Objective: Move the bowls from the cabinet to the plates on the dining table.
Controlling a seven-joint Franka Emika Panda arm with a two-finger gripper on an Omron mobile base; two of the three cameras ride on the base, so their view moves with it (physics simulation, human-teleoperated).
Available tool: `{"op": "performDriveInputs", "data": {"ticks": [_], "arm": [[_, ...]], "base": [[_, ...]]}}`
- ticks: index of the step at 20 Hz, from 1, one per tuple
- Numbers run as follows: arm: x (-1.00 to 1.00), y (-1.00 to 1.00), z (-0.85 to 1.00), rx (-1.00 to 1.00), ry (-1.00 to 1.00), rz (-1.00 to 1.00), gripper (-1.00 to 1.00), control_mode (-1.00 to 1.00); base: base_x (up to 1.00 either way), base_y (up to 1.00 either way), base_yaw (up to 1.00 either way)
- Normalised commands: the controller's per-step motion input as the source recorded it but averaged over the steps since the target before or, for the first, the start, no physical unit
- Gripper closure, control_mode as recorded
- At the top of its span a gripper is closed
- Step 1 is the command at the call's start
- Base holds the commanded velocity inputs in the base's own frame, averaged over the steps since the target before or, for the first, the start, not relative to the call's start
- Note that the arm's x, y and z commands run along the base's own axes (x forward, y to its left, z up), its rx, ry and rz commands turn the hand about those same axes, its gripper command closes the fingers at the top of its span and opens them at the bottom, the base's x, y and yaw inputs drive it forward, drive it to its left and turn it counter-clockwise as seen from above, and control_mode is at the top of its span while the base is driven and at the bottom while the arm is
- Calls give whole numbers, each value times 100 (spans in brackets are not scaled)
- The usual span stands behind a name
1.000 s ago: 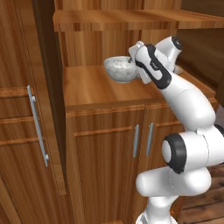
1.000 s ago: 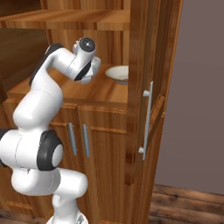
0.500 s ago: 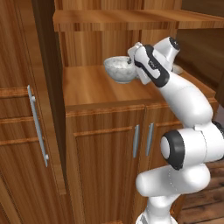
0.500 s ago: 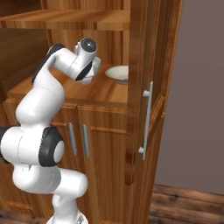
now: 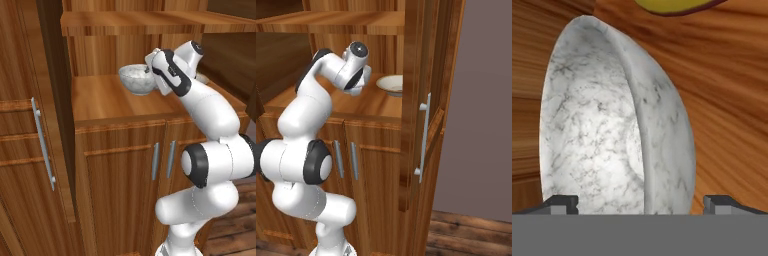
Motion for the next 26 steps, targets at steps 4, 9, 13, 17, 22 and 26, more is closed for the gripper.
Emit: {"op": "performDriveInputs", "data": {"ticks": [4, 9, 13, 17, 22, 26], "arm": [[0, 0, 0, 0, 3, 0, 100, -100], [0, 0, 0, 0, 0, 0, 100, -100], [-4, 0, 0, 0, 0, 0, 100, -100], [-30, 0, 0, 0, 0, 0, 100, -100], [-37, -2, 0, -4, 8, 0, 100, -100], [-40, -6, 1, -8, 10, 0, 100, -100]], "base": [[0, 0, 0], [0, 0, 0], [0, 0, 0], [0, 0, 0], [0, 0, 0], [0, 0, 0]]}}
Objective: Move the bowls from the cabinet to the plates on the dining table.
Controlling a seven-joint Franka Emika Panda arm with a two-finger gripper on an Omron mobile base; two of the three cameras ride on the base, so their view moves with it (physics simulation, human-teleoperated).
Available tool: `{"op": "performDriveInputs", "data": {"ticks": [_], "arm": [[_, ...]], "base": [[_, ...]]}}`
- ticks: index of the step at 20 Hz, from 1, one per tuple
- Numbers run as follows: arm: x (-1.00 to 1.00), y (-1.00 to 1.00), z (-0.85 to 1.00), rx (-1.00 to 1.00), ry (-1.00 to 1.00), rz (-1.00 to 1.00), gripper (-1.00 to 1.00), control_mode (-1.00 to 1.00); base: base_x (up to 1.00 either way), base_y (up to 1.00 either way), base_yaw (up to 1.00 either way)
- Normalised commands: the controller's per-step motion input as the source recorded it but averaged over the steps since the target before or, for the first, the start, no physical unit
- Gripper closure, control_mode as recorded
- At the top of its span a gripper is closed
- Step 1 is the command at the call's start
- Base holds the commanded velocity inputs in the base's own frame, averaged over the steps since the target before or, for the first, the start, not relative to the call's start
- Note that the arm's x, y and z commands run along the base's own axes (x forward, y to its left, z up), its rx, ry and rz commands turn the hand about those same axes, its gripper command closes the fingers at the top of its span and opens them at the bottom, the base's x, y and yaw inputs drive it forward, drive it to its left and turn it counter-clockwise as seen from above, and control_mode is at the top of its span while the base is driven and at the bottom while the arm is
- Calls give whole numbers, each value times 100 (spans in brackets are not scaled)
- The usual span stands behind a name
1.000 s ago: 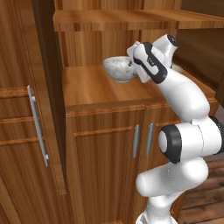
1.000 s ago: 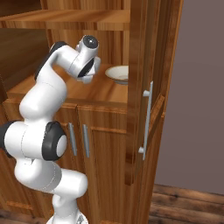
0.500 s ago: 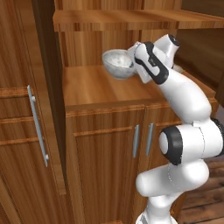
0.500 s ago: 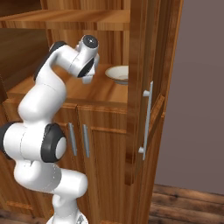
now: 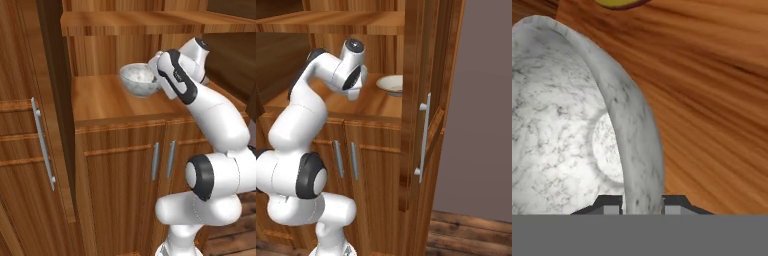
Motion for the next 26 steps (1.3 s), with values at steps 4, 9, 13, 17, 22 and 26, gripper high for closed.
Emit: {"op": "performDriveInputs", "data": {"ticks": [4, 9, 13, 17, 22, 26], "arm": [[-44, -5, 0, -8, 10, 0, 100, -100], [-51, -4, 0, -4, 8, 0, 100, -100], [-64, -4, 0, -1, 3, 0, 100, -100], [-69, -6, 1, 0, 2, 0, 100, -100], [-78, -8, 7, 0, 2, 0, 100, -100], [-79, -7, 22, 0, 0, 0, 100, -100]], "base": [[0, 0, 0], [0, 0, 0], [0, 0, 0], [0, 0, 0], [0, 0, 0], [0, 0, 0]]}}
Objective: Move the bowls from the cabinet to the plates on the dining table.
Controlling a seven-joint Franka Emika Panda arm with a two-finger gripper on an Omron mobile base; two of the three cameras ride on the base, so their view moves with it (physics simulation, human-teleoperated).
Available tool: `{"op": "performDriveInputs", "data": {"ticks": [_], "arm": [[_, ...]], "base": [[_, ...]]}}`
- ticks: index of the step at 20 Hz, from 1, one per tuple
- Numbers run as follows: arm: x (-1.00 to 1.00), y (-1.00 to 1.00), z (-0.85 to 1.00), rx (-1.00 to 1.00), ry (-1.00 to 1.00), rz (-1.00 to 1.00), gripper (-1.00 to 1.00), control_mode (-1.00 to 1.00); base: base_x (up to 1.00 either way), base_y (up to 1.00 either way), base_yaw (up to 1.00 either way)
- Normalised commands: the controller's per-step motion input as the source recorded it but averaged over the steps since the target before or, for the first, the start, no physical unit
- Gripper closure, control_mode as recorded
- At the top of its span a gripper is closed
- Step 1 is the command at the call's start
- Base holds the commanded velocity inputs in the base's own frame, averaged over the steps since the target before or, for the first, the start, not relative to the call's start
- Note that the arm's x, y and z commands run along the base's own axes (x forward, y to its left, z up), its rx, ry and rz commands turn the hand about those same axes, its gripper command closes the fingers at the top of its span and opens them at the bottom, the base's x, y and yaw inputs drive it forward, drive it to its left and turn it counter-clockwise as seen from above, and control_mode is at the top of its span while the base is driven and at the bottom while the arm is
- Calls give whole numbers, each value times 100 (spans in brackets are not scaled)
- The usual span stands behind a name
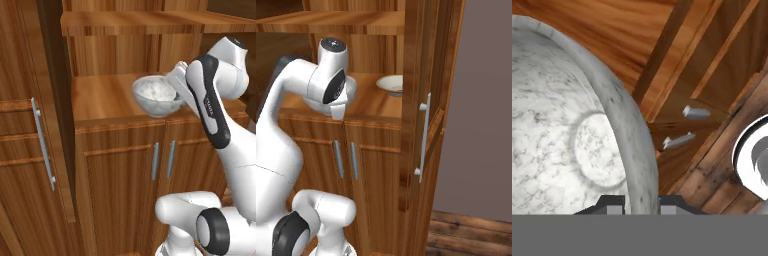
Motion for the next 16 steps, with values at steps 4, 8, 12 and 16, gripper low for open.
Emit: {"op": "performDriveInputs", "data": {"ticks": [4, 8, 12, 16], "arm": [[-85, -6, 28, 0, 0, 0, 100, -100], [-94, -16, 28, 0, 0, 0, 100, -100], [-92, -18, 14, 0, 0, 0, 100, -100], [-78, -11, 0, 0, 2, 0, 100, -100]], "base": [[0, 0, 0], [0, 0, 0], [0, 0, 0], [0, 0, 0]]}}
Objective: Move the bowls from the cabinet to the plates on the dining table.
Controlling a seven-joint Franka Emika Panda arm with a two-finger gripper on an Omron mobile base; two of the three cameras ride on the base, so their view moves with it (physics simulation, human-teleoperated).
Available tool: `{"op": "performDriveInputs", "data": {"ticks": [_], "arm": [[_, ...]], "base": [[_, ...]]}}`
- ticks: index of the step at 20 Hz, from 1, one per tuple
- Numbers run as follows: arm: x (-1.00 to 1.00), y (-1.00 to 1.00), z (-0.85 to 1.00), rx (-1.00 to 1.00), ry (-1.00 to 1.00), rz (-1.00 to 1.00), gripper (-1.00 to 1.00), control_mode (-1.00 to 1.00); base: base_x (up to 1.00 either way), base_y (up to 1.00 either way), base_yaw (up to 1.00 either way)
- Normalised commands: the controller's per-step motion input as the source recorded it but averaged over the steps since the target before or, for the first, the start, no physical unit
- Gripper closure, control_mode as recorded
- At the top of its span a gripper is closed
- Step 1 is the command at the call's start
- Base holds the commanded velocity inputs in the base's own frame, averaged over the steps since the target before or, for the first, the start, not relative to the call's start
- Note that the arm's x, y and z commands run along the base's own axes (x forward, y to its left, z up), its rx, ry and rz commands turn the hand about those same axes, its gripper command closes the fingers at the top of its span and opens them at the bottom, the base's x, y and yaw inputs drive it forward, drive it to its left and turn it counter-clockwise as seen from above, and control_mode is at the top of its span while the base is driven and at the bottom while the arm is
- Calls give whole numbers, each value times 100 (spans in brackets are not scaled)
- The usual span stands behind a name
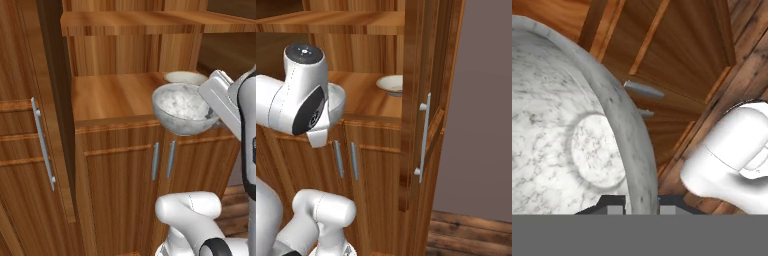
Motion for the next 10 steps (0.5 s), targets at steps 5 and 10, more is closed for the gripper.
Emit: {"op": "performDriveInputs", "data": {"ticks": [5, 10], "arm": [[-70, -1, 0, 0, 1, 0, 100, -100], [-13, 1, 0, 0, 1, 0, 100, -100]], "base": [[0, 0, 0], [0, 0, 0]]}}
